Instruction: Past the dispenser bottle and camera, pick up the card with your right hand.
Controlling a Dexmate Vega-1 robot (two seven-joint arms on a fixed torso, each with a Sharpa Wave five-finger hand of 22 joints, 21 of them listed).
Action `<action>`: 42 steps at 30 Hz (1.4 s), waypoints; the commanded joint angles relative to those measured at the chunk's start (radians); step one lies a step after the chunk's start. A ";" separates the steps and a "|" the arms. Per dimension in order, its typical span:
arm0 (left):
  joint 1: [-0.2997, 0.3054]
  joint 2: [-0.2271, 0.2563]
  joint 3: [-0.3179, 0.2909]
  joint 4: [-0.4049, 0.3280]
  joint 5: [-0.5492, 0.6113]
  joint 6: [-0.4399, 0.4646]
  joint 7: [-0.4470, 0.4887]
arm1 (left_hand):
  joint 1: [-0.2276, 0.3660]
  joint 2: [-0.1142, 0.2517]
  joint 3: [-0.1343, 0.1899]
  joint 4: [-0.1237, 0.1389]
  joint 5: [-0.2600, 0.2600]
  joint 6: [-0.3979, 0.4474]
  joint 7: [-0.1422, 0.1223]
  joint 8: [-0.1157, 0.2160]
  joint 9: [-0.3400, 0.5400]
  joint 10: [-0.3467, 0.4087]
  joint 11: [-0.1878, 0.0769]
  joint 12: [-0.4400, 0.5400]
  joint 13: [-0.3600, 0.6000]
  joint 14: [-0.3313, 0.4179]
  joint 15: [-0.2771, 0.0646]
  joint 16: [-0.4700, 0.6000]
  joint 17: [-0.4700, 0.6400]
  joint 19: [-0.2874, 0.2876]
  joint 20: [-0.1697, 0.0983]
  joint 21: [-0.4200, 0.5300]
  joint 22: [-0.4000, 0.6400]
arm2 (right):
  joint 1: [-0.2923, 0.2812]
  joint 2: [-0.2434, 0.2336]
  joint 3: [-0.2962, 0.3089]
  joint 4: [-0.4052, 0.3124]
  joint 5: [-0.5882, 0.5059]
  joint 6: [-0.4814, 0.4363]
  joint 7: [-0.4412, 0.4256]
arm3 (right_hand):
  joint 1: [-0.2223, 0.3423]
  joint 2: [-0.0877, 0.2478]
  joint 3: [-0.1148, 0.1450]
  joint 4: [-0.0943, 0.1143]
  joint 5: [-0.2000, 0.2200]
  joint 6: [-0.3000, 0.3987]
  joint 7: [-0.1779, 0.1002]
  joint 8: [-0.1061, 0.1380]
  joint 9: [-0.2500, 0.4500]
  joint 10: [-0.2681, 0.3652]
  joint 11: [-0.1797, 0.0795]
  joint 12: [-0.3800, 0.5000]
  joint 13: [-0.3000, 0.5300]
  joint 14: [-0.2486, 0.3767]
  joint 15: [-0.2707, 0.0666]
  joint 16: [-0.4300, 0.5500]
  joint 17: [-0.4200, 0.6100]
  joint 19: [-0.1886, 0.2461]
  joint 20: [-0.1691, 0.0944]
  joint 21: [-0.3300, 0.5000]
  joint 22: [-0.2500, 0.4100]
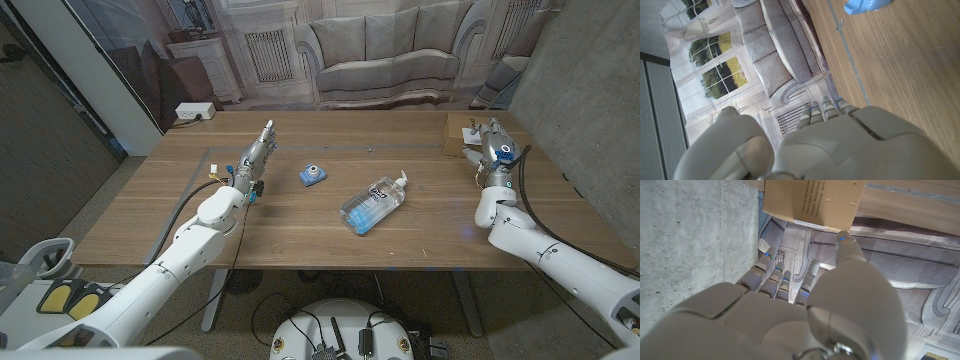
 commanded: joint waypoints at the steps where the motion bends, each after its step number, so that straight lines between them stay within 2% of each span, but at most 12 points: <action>1: 0.008 0.004 -0.003 -0.012 0.003 0.002 0.008 | 0.004 0.006 -0.010 -0.001 0.005 0.003 0.006 0.001 0.004 0.002 -0.005 -0.002 0.002 -0.004 0.008 -0.003 0.003 -0.006 -0.020 -0.006 0.003 | 0.008 0.004 -0.009 0.023 -0.001 0.012 -0.025 | 0.000 0.013 -0.006 0.000 0.011 0.015 0.000 0.009 -0.006 0.020 -0.004 0.011 0.005 0.020 -0.050 0.011 0.004 0.013 -0.003 0.001 0.002; 23: 0.016 0.007 -0.004 -0.033 0.010 0.018 0.028 | 0.005 0.008 -0.014 -0.001 0.005 0.003 0.005 0.000 0.004 0.002 -0.002 -0.002 0.002 -0.003 0.006 -0.003 0.003 -0.006 -0.019 -0.008 0.003 | 0.051 0.028 -0.035 0.098 0.008 0.012 -0.027 | 0.023 0.032 -0.004 -0.006 0.013 0.014 -0.004 0.001 -0.035 0.024 -0.001 0.013 0.005 0.036 -0.058 0.013 0.005 0.021 -0.012 0.001 0.005; 42: 0.004 0.000 0.003 -0.030 0.016 0.032 0.039 | 0.006 0.010 -0.018 -0.001 0.006 0.003 0.005 0.000 0.004 0.001 -0.007 -0.003 0.002 -0.003 0.006 -0.003 0.003 -0.006 -0.017 -0.009 0.003 | 0.102 0.055 -0.067 0.198 0.016 0.053 -0.061 | 0.048 0.042 -0.002 -0.014 0.015 0.015 -0.009 -0.008 -0.065 0.048 -0.013 0.020 0.003 0.061 -0.071 0.017 0.003 0.034 -0.029 0.006 0.008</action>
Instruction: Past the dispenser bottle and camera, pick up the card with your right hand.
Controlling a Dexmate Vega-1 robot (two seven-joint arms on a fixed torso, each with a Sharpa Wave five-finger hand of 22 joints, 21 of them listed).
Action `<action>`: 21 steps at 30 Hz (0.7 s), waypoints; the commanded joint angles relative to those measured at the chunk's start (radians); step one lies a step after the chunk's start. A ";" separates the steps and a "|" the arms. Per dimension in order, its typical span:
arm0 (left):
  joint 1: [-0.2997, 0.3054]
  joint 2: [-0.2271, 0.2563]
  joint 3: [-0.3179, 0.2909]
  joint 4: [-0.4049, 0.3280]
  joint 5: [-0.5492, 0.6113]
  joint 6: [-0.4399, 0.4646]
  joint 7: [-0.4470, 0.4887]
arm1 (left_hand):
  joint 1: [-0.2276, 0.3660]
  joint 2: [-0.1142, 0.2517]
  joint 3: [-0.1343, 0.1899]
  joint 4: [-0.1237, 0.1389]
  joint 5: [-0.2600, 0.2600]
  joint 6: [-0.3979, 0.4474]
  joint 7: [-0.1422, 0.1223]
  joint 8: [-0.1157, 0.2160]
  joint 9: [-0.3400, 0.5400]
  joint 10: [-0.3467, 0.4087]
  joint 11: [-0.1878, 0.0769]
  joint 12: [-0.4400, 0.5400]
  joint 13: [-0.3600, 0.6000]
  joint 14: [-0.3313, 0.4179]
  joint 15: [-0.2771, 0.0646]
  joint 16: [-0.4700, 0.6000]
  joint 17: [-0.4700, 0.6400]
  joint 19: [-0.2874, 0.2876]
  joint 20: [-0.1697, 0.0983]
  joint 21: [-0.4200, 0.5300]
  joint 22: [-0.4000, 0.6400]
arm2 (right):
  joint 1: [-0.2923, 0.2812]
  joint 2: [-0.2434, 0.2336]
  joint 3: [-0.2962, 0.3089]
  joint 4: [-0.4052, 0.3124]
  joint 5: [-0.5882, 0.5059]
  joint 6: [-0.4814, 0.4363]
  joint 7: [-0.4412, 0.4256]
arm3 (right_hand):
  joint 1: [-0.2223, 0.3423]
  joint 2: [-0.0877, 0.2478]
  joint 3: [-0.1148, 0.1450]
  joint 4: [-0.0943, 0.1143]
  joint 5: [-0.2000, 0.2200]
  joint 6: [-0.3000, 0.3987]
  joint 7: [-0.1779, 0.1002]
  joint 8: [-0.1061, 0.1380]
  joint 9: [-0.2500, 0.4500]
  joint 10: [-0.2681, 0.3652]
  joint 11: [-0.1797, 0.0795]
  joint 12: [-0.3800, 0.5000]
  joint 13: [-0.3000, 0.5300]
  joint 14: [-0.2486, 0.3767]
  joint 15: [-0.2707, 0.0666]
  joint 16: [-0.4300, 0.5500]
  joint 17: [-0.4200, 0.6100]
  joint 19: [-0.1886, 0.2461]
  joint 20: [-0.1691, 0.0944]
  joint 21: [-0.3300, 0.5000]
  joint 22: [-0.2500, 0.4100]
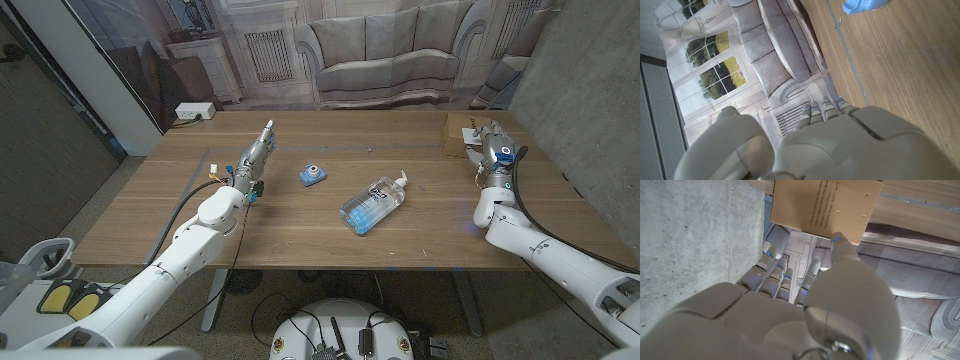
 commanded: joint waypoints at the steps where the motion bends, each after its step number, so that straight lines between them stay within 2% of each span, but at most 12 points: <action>1: -0.010 -0.007 0.006 0.003 0.006 0.007 0.007 | 0.002 0.006 -0.008 0.000 0.006 0.003 0.005 0.000 0.004 0.001 -0.005 -0.003 0.002 -0.003 0.007 -0.003 0.003 -0.006 -0.017 -0.001 0.003 | 0.032 0.014 -0.021 0.058 0.005 0.026 -0.012 | 0.005 0.002 0.001 -0.004 0.007 0.004 -0.010 -0.003 -0.003 0.011 0.001 0.009 0.002 0.015 -0.071 0.006 0.004 0.009 -0.021 0.006 0.003; 21: -0.042 -0.025 0.018 0.032 0.013 0.015 0.010 | 0.004 0.008 -0.012 0.000 0.006 0.004 0.005 0.000 0.004 0.002 -0.003 -0.002 0.002 -0.003 0.008 -0.003 0.003 -0.006 -0.017 -0.001 0.003 | 0.106 0.047 -0.069 0.184 0.015 0.084 -0.018 | 0.015 0.010 -0.001 -0.004 0.007 0.006 -0.011 -0.011 -0.027 0.022 -0.004 0.012 -0.001 0.026 -0.076 0.005 0.003 0.018 -0.026 0.011 0.006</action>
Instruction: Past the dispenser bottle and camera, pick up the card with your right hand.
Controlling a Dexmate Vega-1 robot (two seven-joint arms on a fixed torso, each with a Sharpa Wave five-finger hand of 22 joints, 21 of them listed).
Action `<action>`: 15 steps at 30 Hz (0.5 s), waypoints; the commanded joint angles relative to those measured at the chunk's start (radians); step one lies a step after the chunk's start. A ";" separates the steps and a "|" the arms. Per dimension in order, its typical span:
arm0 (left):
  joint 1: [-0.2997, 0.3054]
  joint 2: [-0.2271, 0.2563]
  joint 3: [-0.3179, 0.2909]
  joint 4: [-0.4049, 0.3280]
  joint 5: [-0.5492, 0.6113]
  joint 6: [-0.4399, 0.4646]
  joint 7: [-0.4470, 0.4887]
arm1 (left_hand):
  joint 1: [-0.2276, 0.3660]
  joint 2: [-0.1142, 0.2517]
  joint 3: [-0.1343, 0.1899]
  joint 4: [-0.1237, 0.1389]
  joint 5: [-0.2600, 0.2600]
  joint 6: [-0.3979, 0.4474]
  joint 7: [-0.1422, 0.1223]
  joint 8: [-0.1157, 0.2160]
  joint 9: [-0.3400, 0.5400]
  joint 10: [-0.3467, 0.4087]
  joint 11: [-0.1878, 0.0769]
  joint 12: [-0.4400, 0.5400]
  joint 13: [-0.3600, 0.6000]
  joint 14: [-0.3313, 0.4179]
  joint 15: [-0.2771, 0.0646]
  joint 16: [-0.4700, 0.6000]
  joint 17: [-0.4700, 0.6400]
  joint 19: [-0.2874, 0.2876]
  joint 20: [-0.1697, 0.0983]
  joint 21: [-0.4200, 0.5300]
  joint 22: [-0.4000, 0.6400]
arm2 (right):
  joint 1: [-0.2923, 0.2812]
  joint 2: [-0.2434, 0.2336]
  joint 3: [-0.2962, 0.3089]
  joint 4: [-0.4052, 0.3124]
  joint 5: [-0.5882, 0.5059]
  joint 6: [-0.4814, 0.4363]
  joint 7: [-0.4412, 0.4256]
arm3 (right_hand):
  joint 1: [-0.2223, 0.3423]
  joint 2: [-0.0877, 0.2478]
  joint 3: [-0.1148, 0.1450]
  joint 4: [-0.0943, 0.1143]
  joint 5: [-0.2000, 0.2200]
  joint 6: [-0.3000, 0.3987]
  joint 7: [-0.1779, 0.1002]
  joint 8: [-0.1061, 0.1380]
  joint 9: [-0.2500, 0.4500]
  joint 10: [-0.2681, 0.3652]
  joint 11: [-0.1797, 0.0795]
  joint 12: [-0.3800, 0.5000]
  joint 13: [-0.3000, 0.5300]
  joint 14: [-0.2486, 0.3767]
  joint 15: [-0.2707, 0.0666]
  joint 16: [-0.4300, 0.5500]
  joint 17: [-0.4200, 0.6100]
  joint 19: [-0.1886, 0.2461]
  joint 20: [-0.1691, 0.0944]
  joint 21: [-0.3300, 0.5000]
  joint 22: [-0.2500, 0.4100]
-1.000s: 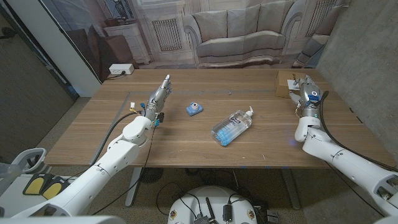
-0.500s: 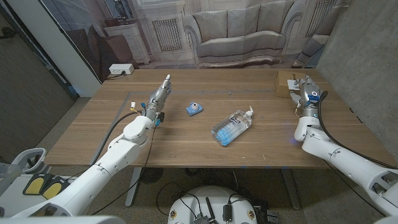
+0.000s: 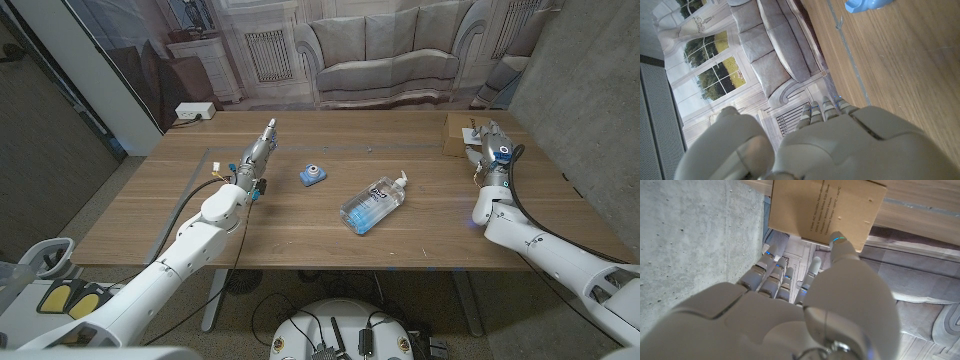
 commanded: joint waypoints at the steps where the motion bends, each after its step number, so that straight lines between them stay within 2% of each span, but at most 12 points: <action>1: -0.016 -0.010 0.006 0.015 0.005 0.005 0.003 | 0.001 0.005 -0.007 -0.003 0.006 0.004 0.005 -0.001 0.004 0.001 -0.005 -0.003 0.002 -0.003 0.007 -0.003 0.003 -0.006 -0.017 -0.001 0.003 | 0.054 0.024 -0.035 0.092 0.006 0.034 -0.007 | 0.009 0.003 -0.001 -0.004 0.007 0.008 -0.002 -0.001 -0.004 0.010 0.001 0.004 -0.001 0.016 -0.077 0.005 0.004 0.007 -0.027 0.006 0.006; 15: -0.022 -0.014 0.008 0.028 0.003 0.008 0.004 | 0.002 0.006 -0.010 -0.003 0.006 0.004 0.005 -0.001 0.004 0.001 -0.005 -0.003 0.002 -0.003 0.007 -0.003 0.003 -0.007 -0.016 -0.002 0.003 | 0.079 0.031 -0.051 0.132 0.019 0.049 -0.015 | 0.016 0.011 -0.003 -0.003 0.005 0.015 -0.003 -0.004 -0.022 0.021 0.000 0.007 -0.003 0.027 -0.079 0.005 0.004 0.014 -0.031 0.010 0.008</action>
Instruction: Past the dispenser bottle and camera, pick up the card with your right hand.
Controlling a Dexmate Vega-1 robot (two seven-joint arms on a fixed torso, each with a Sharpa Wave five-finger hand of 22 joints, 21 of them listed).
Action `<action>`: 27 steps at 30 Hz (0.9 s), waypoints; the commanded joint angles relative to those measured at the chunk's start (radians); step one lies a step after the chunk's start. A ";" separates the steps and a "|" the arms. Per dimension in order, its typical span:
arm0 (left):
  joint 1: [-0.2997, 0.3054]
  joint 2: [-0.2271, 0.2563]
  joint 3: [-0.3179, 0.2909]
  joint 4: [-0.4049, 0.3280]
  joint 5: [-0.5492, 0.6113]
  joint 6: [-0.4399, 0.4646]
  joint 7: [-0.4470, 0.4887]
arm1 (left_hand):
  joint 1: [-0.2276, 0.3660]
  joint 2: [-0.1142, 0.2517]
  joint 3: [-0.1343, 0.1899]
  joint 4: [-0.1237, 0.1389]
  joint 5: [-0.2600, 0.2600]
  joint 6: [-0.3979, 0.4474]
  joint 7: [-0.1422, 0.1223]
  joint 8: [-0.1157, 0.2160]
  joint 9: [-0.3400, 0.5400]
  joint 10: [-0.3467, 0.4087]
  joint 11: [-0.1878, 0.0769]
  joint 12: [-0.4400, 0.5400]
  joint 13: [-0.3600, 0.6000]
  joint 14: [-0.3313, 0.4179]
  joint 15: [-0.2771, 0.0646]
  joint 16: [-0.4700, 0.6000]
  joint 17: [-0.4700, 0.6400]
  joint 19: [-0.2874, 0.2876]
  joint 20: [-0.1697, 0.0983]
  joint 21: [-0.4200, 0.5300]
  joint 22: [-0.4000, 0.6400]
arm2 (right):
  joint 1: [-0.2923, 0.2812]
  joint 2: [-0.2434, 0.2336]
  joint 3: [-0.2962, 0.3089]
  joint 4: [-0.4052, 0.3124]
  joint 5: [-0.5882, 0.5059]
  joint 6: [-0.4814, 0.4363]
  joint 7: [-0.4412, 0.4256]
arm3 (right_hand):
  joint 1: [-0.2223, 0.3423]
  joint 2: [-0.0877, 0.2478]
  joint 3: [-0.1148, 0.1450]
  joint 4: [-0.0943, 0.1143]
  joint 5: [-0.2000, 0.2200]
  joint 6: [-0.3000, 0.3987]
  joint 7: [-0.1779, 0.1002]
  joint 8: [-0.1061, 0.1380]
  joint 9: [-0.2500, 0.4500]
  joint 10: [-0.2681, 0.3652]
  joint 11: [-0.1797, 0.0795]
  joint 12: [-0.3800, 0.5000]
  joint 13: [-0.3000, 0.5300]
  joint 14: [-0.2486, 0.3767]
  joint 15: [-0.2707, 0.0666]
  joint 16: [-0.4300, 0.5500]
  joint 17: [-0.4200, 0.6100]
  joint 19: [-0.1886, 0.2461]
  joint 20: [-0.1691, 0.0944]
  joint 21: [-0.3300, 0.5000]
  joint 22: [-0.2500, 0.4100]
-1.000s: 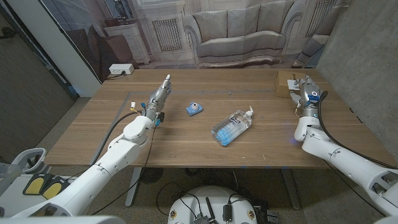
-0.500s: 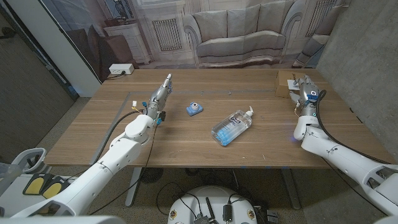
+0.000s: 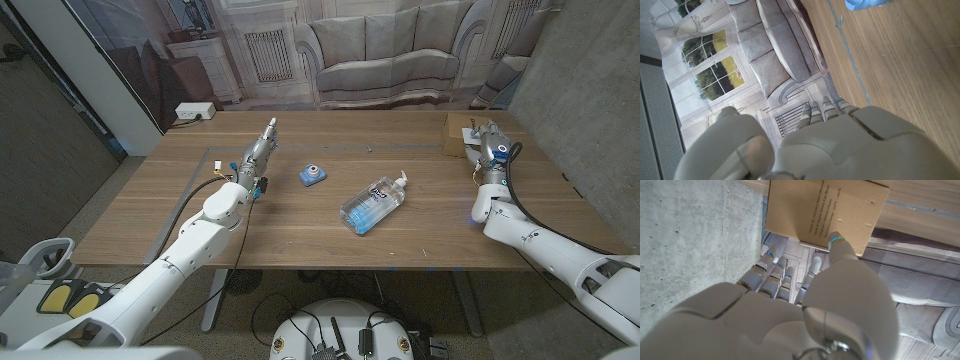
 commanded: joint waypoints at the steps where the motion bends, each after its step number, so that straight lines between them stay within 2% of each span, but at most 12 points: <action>1: -0.010 -0.005 0.003 0.014 -0.001 0.004 0.000 | 0.002 0.006 -0.008 0.000 0.006 0.005 0.005 0.000 0.004 0.001 -0.003 -0.003 0.002 -0.003 0.006 -0.003 0.003 -0.007 -0.016 -0.002 0.003 | 0.022 0.007 -0.015 0.041 0.013 0.016 -0.008 | 0.009 0.003 0.000 -0.001 0.005 0.010 0.002 -0.001 -0.005 0.012 -0.001 0.007 0.003 0.014 -0.079 0.006 0.004 0.007 -0.031 0.010 0.003; 17: -0.038 -0.022 0.020 0.052 -0.001 0.008 -0.016 | 0.003 0.008 -0.012 0.000 0.006 0.005 0.005 -0.001 0.004 0.000 -0.006 -0.003 0.002 -0.003 0.008 -0.003 0.003 -0.007 -0.015 -0.003 0.004 | 0.026 0.007 -0.020 0.061 0.030 0.022 -0.014 | 0.015 0.009 -0.003 0.000 0.002 0.022 0.004 -0.001 -0.022 0.026 -0.003 0.011 0.001 0.026 -0.080 0.006 0.003 0.015 -0.031 0.015 0.005; 27: -0.042 -0.022 0.021 0.053 0.000 0.016 -0.012 | 0.003 0.009 -0.014 0.000 0.007 0.005 0.004 -0.001 0.004 0.001 -0.007 -0.003 0.002 -0.003 0.006 -0.003 0.003 -0.008 -0.015 -0.003 0.004 | 0.046 0.024 -0.030 0.106 0.039 0.052 -0.025 | 0.016 0.019 -0.005 0.004 -0.002 0.051 0.003 0.007 -0.036 0.052 -0.007 0.020 -0.001 0.046 -0.093 0.010 0.004 0.021 -0.035 0.019 0.007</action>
